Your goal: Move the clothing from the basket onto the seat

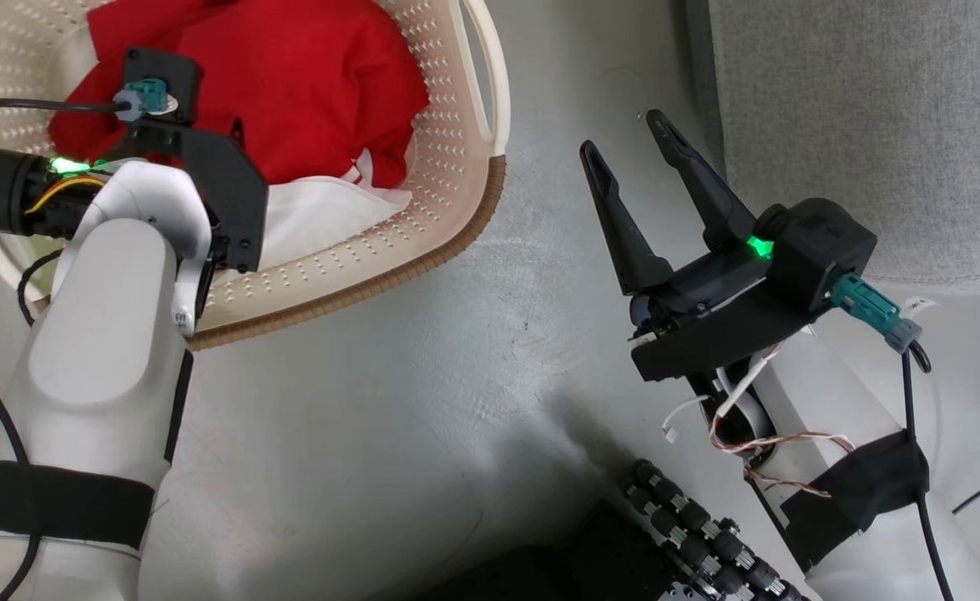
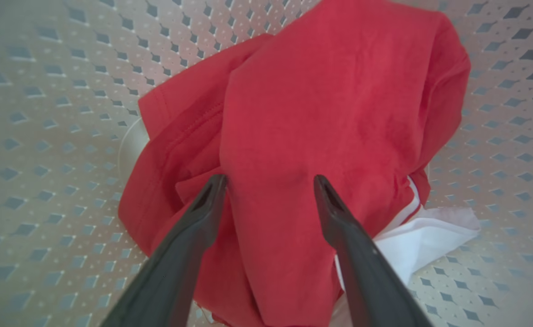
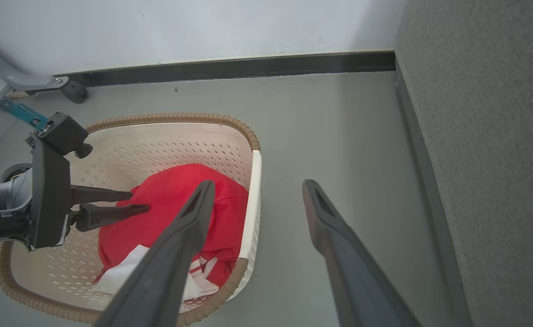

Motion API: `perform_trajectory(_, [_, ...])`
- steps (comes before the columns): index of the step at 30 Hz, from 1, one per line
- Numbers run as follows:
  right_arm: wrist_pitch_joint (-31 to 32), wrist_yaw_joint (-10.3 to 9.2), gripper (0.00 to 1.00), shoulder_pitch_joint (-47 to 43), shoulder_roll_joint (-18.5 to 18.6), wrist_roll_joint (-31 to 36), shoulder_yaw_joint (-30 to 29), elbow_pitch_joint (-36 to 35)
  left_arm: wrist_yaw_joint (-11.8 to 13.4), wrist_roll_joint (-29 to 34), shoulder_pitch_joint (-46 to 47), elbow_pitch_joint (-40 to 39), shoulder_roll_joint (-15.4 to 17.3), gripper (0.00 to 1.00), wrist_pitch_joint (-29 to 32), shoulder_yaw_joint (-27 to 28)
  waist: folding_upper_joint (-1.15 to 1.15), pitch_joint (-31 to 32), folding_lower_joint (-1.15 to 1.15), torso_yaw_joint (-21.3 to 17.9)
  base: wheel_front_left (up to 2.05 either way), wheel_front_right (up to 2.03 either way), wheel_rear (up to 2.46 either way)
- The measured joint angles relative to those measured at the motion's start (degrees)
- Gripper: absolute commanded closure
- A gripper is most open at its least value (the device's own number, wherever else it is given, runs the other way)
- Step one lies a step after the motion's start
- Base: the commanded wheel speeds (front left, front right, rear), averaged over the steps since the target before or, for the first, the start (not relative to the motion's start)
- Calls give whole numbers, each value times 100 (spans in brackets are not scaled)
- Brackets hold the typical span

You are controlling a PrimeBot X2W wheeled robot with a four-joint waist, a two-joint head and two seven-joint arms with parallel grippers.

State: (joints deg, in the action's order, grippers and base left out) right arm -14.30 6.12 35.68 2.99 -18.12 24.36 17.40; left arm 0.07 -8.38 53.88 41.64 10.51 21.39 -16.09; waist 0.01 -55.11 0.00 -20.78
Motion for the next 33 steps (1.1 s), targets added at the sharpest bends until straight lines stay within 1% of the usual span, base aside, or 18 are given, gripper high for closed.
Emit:
perform_trajectory(4, [0,-15,0,11,0,-46,80,0,1,0,2,3,76,0,59,26,0,-88,0,-68,0,0,0])
perform_trajectory(6, [0,-25,0,12,-2,-71,93,30,-1,0,2,35,78,0,69,21,0,-115,0,-110,0,0,0])
perform_trajectory(7, [0,-60,0,12,-2,-79,103,38,-1,0,1,41,73,0,69,7,0,-124,0,-129,0,0,0])
perform_trajectory(11, [0,-66,0,12,-2,-114,158,60,-7,0,2,34,19,0,53,-45,0,-136,0,-192,0,0,0])
perform_trajectory(12, [0,-68,0,12,-2,-121,170,63,-8,0,2,33,4,53,16,-63,0,-135,0,-204,0,0,0])
perform_trajectory(13, [0,-91,0,14,-3,-143,183,64,-11,0,2,32,-3,92,16,-81,0,-134,0,-216,0,0,0])
perform_trajectory(14, [0,-110,0,18,-3,-164,190,70,-18,0,2,32,-9,100,-3,-96,0,-132,0,-227,0,0,0])
perform_trajectory(16, [0,-112,0,30,-3,-194,192,91,-62,4,2,34,-4,100,-37,-121,-1,-124,0,-246,0,0,0])
perform_trajectory(21, [0,-114,0,49,-10,-211,132,259,-60,-4,-42,94,-49,100,-242,-107,-1,-15,0,-266,0,0,0])
perform_trajectory(26, [0,-112,0,48,-13,-51,-162,515,-68,-142,-153,84,-299,100,-622,-60,-1,210,0,-227,0,0,0])
perform_trajectory(30, [1,-107,0,40,14,73,-366,642,-141,-268,-384,71,-474,100,-960,-20,-1,451,0,-139,0,0,0])
perform_trajectory(33, [0,-105,0,13,116,114,-495,683,-219,-321,-506,38,-545,100,-1210,-13,-1,649,-1,-36,0,0,0])
